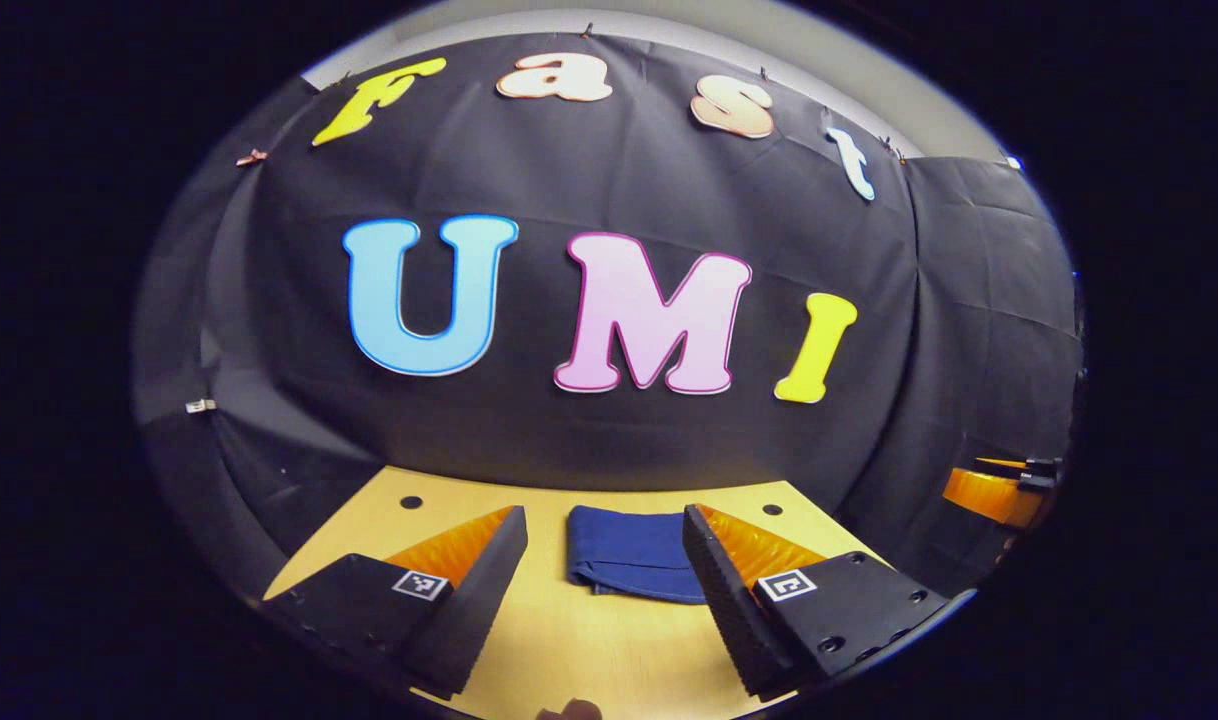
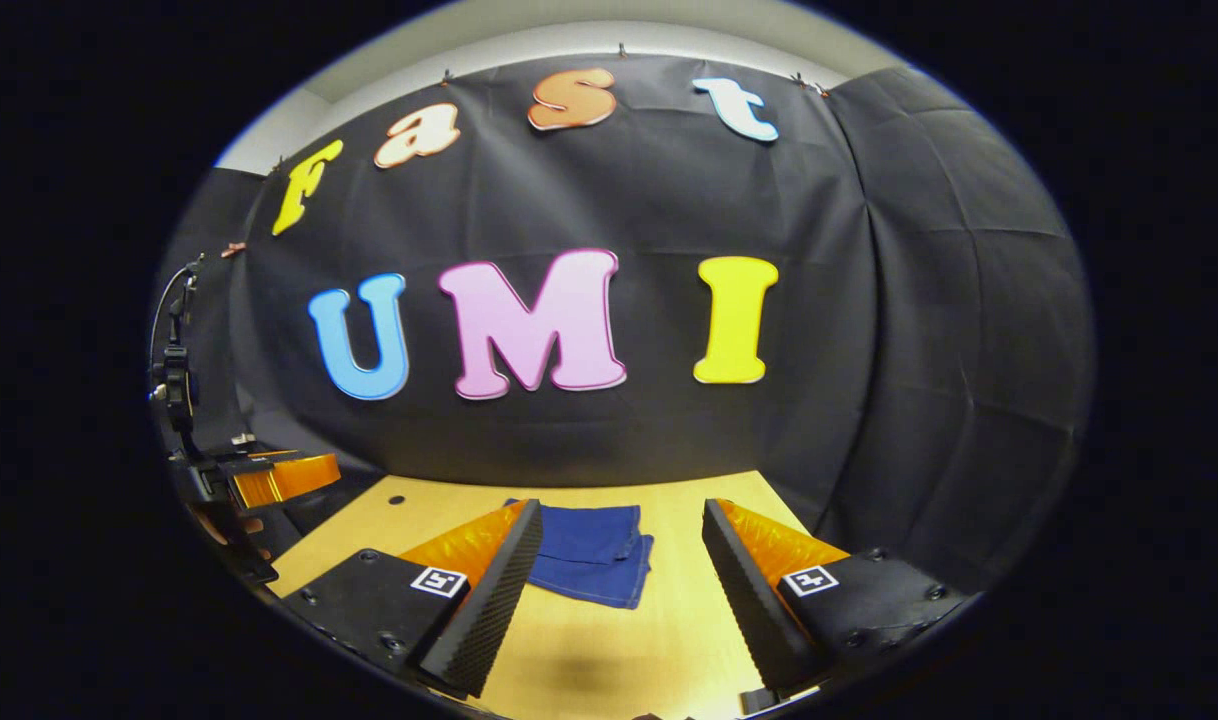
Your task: Grasp the waist and the cuffs of the jeans and fold them to make the two legs overlap; first hold the waist and fold one-third of the jeans toward the cuffs, then hold the cuffs and fold the remaining one-third in the same direction to finish folding.
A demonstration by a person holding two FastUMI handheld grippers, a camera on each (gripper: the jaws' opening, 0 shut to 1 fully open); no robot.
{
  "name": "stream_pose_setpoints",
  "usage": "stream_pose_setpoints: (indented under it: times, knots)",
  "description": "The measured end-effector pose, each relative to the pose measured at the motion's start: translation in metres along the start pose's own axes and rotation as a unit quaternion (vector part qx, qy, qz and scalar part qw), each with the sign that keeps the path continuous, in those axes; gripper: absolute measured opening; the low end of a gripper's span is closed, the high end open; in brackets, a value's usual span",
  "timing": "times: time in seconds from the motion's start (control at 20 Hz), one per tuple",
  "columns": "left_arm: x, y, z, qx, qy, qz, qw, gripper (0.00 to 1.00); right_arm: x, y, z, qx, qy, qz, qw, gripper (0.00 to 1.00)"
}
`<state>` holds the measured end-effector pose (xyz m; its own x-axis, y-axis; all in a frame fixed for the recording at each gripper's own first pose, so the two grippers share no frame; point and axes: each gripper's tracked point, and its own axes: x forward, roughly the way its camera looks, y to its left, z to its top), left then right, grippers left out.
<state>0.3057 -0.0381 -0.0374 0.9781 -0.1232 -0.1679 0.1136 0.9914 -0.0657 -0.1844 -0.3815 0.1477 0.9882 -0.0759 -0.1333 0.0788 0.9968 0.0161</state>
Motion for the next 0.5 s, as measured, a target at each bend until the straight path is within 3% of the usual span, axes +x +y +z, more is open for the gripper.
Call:
stream_pose_setpoints:
  times: [0.15, 0.3, 0.4, 0.5]
  knots:
    - [-0.07, 0.009, 0.003, -0.024, -0.028, 0.026, 0.999, 0.96, -0.049, 0.024, 0.003, -0.014, -0.009, 0.003, 1.0, 0.98]
    - [-0.13, 0.027, -0.016, -0.035, -0.044, 0.079, 0.995, 0.96, -0.096, 0.046, 0.005, 0.009, -0.044, 0.014, 0.999, 0.98]
    - [-0.166, 0.024, -0.029, -0.053, -0.048, 0.077, 0.994, 0.96, -0.115, 0.042, 0.012, -0.004, -0.077, 0.004, 0.997, 0.98]
    - [-0.183, 0.028, -0.037, -0.04, -0.051, 0.077, 0.995, 0.96, -0.125, 0.041, 0.008, -0.022, -0.078, 0.006, 0.997, 1.0]
